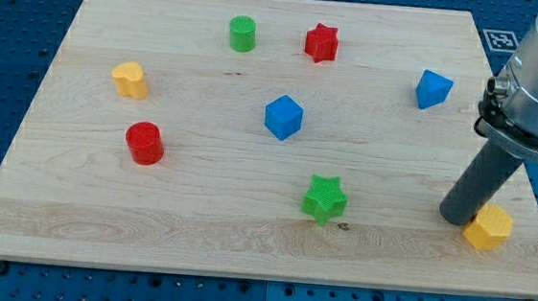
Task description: Move the blue triangle right a bit
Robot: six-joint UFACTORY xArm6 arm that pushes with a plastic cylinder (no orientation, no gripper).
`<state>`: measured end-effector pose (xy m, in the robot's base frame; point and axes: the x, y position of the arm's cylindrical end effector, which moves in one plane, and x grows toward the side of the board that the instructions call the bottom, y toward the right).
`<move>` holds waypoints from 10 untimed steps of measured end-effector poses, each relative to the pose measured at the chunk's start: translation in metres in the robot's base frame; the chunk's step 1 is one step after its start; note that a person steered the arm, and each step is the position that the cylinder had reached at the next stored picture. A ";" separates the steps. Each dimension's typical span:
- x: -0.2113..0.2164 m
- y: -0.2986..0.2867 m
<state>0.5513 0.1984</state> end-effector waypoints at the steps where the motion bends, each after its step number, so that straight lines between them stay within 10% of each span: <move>1: 0.005 0.004; 3: -0.021 -0.010; 5: -0.136 -0.039; 10: -0.161 0.052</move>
<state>0.3904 0.2502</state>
